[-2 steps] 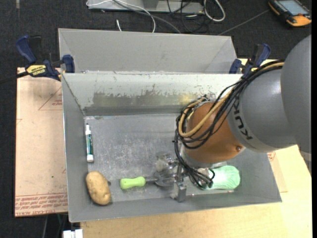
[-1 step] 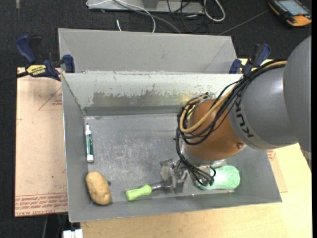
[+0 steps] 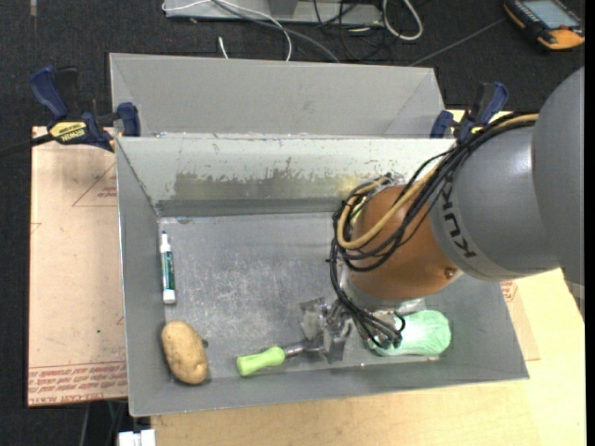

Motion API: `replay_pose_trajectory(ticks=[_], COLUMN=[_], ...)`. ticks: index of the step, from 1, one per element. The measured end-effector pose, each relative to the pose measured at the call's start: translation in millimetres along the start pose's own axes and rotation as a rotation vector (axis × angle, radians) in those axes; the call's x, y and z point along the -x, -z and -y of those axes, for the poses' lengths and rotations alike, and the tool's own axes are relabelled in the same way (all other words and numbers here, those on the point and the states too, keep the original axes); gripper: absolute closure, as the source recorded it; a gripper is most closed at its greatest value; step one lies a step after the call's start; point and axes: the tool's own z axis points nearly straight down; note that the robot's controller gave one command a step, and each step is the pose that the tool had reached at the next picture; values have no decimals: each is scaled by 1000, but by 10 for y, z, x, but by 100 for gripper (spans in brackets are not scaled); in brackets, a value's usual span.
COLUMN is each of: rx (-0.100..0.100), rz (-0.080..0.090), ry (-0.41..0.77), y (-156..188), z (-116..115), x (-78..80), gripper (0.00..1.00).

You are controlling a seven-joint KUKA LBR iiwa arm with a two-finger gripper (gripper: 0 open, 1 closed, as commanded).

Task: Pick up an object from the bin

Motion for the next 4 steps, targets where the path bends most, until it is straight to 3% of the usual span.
replay_pose_trajectory(ticks=[1,3,4], rx=[2,2,2], rz=[-14,-8,-6], ry=[0,-2,-2], y=[267,963,1079], z=[-9,-13,-15], x=[-36,-5,1], gripper=[100,100,100])
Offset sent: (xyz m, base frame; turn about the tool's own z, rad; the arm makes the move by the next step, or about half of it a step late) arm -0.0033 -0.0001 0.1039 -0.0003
